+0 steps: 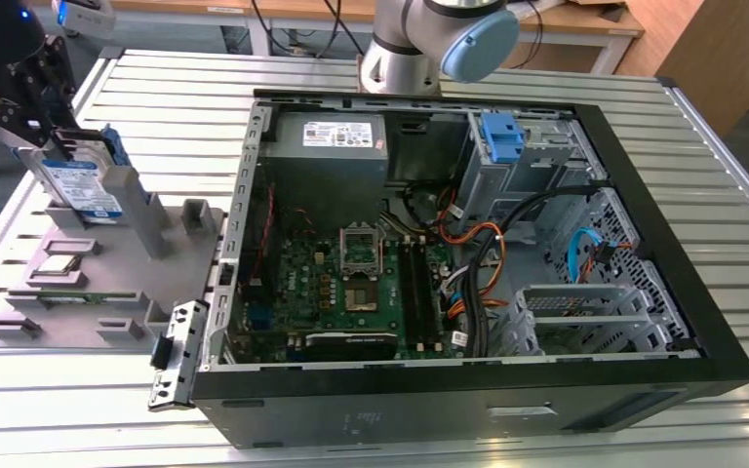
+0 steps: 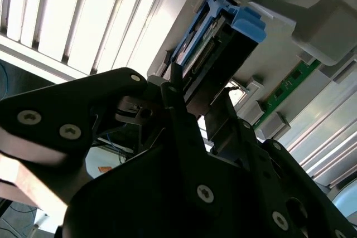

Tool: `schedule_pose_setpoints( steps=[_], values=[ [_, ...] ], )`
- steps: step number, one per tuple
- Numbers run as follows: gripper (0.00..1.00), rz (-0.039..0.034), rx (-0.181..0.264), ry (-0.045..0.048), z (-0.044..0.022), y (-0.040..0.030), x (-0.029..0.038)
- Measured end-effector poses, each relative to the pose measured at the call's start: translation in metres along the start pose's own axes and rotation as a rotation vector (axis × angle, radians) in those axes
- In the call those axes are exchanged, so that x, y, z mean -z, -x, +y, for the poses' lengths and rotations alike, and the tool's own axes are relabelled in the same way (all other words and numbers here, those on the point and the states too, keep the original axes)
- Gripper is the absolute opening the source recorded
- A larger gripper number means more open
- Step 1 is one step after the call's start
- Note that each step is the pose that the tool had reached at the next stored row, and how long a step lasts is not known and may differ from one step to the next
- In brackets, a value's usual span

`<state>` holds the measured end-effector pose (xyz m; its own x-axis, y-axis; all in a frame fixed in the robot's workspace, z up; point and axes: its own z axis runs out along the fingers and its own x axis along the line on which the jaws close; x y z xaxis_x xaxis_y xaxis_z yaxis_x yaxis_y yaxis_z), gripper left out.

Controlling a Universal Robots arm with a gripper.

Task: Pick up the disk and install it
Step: 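Pick up the disk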

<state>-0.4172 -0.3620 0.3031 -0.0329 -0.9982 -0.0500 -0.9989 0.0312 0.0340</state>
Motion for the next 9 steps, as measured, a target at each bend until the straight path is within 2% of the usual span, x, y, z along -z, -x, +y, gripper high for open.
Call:
schedule_pose_setpoints(
  steps=[8, 9],
  values=[
    [0.41, 0.0001, 0.000, 0.0001, 0.0000, 0.0000, 0.0000],
    [0.35, 0.0001, 0.001, 0.0000, 0.0000, 0.0000, 0.0000]
  ],
)
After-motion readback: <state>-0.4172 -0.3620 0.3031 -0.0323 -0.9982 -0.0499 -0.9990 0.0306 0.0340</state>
